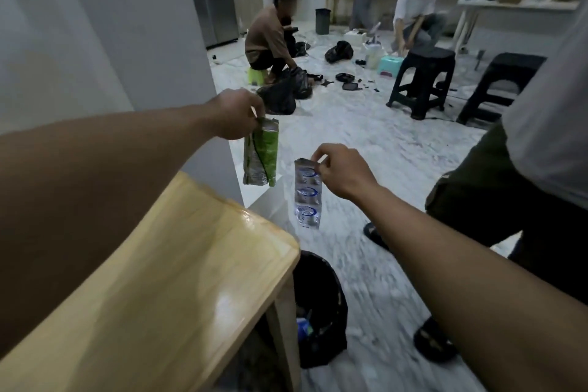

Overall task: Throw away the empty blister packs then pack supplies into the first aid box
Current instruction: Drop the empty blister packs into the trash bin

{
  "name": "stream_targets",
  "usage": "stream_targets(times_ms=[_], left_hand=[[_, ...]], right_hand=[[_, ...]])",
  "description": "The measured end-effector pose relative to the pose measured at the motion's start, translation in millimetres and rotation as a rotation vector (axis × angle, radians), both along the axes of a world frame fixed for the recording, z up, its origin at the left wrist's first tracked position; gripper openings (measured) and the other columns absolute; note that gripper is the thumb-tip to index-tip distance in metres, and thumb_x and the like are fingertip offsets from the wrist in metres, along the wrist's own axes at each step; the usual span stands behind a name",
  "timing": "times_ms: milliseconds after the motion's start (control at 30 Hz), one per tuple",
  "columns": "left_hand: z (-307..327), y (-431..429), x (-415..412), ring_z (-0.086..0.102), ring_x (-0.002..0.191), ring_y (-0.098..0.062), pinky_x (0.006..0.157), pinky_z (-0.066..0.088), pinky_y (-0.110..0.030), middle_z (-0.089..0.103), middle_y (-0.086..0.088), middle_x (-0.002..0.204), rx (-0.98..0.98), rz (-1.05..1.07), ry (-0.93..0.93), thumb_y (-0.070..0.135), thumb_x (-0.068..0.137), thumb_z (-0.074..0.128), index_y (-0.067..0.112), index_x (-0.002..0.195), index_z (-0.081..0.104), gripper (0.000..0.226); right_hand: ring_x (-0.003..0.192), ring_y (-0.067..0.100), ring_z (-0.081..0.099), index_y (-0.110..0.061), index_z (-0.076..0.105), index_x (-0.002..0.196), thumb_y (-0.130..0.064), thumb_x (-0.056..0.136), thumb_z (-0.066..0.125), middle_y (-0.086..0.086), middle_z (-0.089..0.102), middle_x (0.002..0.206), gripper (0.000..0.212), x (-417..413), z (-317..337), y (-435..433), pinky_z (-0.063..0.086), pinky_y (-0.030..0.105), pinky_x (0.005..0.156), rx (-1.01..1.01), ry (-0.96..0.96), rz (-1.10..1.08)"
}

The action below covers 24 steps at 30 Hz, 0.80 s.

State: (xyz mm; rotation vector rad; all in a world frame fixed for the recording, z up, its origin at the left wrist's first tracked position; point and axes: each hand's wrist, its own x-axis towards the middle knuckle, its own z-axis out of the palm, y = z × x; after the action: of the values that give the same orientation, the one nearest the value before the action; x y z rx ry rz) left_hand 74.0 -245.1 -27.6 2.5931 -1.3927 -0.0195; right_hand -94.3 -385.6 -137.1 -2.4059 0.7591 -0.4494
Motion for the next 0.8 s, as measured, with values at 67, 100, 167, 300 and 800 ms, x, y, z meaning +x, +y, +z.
stream_targets(times_ms=[67,100,167,300,800], left_hand=[[-9,-10,1,0.059,0.1,-0.028,0.079,0.043,-0.028,0.067,-0.01,0.114,0.069,-0.025,-0.011,0.019,0.09,0.063,0.016,0.11,0.067,0.021],[-12,-15,1,0.059,0.101,-0.029,0.081,0.043,-0.028,0.066,-0.01,0.115,0.097,-0.041,-0.02,0.021,0.091,0.064,0.015,0.113,0.067,0.023],[-20,-25,1,0.055,0.096,-0.026,0.08,0.041,-0.028,0.065,-0.009,0.112,0.137,-0.062,-0.015,0.023,0.091,0.066,0.013,0.115,0.066,0.026],[-41,-44,0,0.053,0.09,-0.023,0.075,0.039,-0.029,0.062,-0.006,0.103,0.248,-0.1,0.038,0.024,0.09,0.068,0.014,0.111,0.067,0.023],[-96,-68,-20,0.066,0.101,-0.025,0.094,0.053,-0.05,0.073,-0.009,0.103,0.581,-0.108,0.242,0.017,0.075,0.08,0.028,0.078,0.066,0.018]], right_hand=[[0.079,0.022,0.065,-0.029,0.066,0.089,-0.017,0.086,0.056,-0.001,0.071,0.087,0.016,-1,-29,1,0.05,0.031,0.062,0.034,0.041,-0.004],[0.079,0.022,0.065,-0.028,0.067,0.088,-0.016,0.086,0.056,0.0,0.071,0.088,0.016,-1,-43,2,0.052,0.032,0.063,0.051,0.062,-0.002],[0.08,0.023,0.065,-0.029,0.066,0.086,-0.016,0.087,0.057,0.0,0.071,0.088,0.015,0,-67,4,0.055,0.035,0.069,0.082,0.101,-0.002],[0.082,0.024,0.065,-0.031,0.064,0.084,-0.015,0.085,0.057,0.0,0.071,0.089,0.017,1,-104,6,0.052,0.033,0.066,0.126,0.158,-0.006],[0.096,0.028,0.064,-0.021,0.071,0.106,-0.011,0.087,0.049,0.009,0.066,0.12,0.031,0,-134,-12,0.053,0.035,0.077,0.133,0.301,-0.004]])
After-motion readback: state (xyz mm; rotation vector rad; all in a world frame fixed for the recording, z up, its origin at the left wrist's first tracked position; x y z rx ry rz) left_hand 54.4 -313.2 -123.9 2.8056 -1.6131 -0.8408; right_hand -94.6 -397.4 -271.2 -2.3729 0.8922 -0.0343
